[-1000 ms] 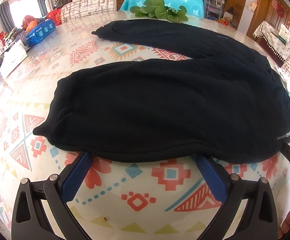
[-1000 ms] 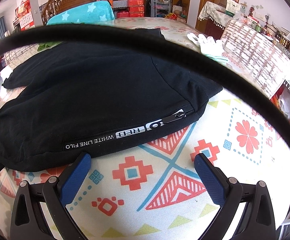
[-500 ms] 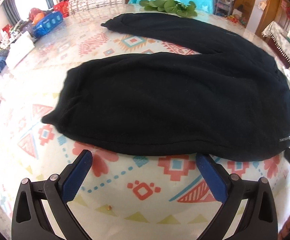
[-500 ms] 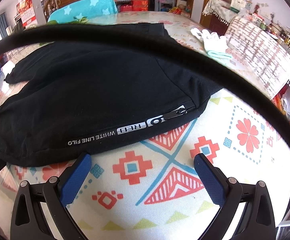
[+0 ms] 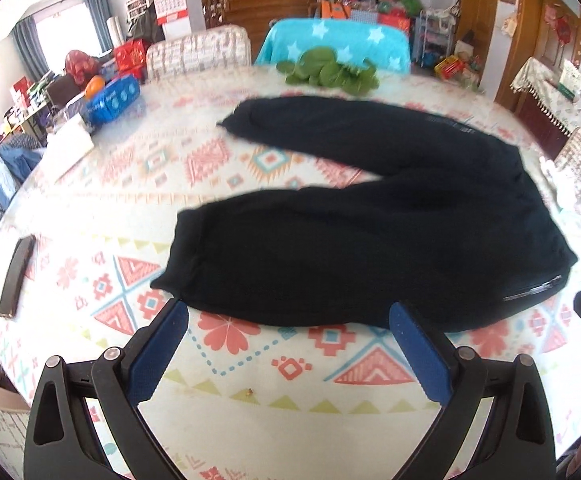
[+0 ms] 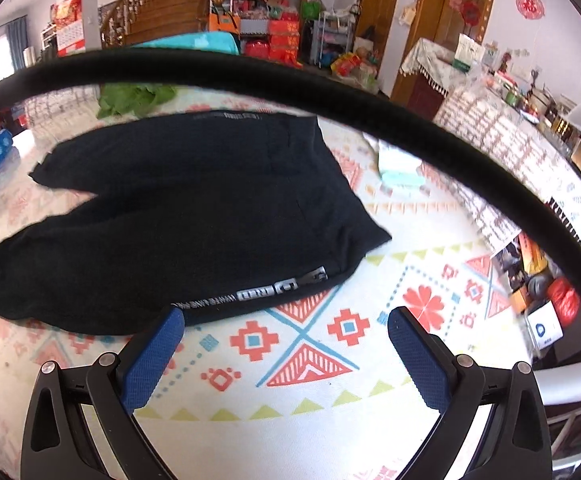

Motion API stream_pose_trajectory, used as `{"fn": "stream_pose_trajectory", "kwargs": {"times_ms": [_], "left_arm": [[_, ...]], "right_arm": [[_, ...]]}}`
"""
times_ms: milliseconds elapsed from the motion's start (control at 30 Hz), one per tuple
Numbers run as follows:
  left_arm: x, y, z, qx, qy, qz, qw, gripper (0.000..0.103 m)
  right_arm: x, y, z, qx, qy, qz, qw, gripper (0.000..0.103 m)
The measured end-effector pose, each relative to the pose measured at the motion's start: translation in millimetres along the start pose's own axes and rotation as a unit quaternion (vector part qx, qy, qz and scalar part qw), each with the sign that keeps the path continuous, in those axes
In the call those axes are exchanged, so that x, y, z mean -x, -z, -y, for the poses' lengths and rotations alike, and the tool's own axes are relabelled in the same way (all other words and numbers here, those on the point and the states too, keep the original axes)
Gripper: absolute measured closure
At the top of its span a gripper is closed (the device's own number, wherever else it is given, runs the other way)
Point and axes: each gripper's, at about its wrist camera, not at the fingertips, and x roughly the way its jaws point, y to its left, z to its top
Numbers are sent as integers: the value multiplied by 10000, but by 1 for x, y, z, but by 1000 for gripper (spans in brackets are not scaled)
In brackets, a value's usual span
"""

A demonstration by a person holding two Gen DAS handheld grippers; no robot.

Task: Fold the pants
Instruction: 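Move both tools toward the waistband end of the black sweatpants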

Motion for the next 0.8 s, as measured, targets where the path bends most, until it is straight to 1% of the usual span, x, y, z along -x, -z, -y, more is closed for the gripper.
{"fn": "stream_pose_trajectory", "kwargs": {"times_ms": [100,233,333,500,633,800], "left_arm": [[15,-7,2,-107,36,78,9999,2],[34,-14,3,-68,188,155,9997,2],[45,-19,4,-38,110,242,9996,2],[51,-27,-2,37,157,214,9996,2],[57,-32,-6,56,-8,313,9995,2],[58,-46,-18,216,-196,353,9990,2]], "right_arm": [[14,-9,-2,29,-44,109,9999,0],[26,-23,-8,93,-109,175,9997,0],[33,-32,-12,168,-144,241,9995,0],[38,-44,-21,300,-227,324,9988,0],[36,-55,-26,379,-308,344,9982,0],[33,-66,-30,509,-379,392,9972,0]]}}
